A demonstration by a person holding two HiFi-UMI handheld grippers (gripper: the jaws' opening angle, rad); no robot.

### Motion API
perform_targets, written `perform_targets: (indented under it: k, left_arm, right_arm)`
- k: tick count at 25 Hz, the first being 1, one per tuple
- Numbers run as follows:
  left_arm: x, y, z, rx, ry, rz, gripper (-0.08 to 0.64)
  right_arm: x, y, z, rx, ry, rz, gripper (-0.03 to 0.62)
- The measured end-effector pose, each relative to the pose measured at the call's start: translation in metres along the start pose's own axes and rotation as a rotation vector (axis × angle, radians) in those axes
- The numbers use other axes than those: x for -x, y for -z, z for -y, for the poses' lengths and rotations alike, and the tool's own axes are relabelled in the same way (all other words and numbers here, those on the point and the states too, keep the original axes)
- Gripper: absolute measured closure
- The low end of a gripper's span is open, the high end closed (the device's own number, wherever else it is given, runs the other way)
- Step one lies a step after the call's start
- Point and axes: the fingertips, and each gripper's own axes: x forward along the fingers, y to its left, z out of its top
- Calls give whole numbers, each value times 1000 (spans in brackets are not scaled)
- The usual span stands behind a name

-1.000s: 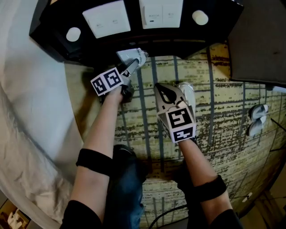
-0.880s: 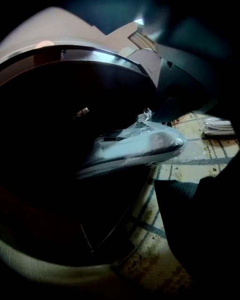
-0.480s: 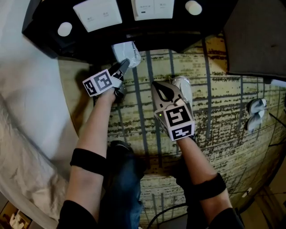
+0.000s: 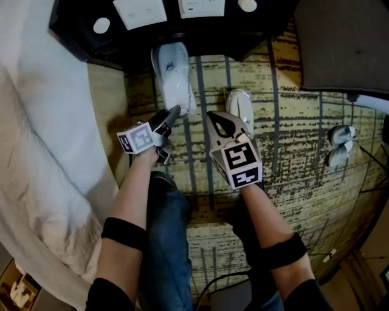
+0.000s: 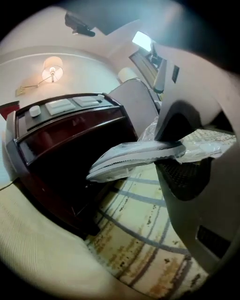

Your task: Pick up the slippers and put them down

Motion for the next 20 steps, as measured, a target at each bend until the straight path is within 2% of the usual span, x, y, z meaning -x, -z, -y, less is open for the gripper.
perform_targets:
  k: [4,9,13,20]
  left_arm:
    - [22,52,18,34,9,-23,457]
    - [28,95,25,43,14,-52,457]
    - [20,125,15,54,5,-85,457]
    - [3,176,-19,117,-33,-153,457]
  right_arm:
    - [26,10,4,-5,16,-25,591]
    - [52,22,17,-24,37,-30,591]
    - [60,45,33,-43,57,-42,591]
    - [55,91,43,-69,67,-70,591]
